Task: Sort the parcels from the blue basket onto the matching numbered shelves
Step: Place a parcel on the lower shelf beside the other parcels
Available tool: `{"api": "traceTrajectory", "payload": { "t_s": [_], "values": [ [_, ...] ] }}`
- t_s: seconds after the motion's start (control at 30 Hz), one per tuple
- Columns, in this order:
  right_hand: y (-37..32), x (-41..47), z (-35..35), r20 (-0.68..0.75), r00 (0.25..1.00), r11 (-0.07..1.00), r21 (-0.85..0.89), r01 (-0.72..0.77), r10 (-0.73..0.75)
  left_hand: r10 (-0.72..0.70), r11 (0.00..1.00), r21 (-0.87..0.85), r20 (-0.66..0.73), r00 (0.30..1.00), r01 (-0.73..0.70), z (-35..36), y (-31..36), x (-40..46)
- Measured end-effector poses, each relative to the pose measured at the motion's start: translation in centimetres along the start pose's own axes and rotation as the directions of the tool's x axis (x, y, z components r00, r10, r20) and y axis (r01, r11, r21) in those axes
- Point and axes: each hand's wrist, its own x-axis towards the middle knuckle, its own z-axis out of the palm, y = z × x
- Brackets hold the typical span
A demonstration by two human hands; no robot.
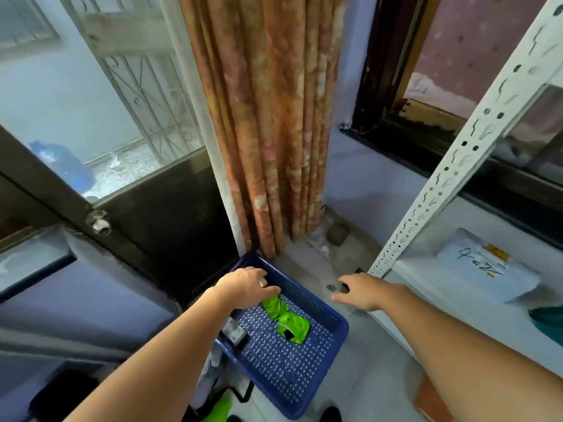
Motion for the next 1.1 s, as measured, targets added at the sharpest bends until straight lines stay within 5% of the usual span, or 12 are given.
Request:
{"api": "traceTrajectory", "payload": {
  "t_s": [0.27, 0.67, 0.93, 1.1],
  "values": [
    [0.8, 8.3, 6.1, 0.079, 0.993, 0.988, 0.113, -0.101, 0.092, 0.097, 0.992, 0.069, 0.103, 0.990, -0.104, 4.5, -3.0, 10.2],
    [4.5, 35.5, 31.9, 0.240, 0.969, 0.971, 0.213, -0.107, 0.054, 0.086, 0.996, -0.060, 0.253, 0.963, -0.073, 34.1, -11.5, 35.4],
    [9.0, 52.0, 48.3, 0.203, 0.961, 0.916, 0.316, -0.246, 0.188, 0.018, 0.948, -0.309, 0.297, 0.955, 0.078, 54.2, -15.2, 50.5],
    [10.2, 58.5, 55.0, 0.164, 0.924, 0.747, 0.549, -0.376, 0.344, -0.112, 0.816, -0.523, 0.274, 0.955, 0.246, 62.4, -15.7, 56.4]
  ]
}}
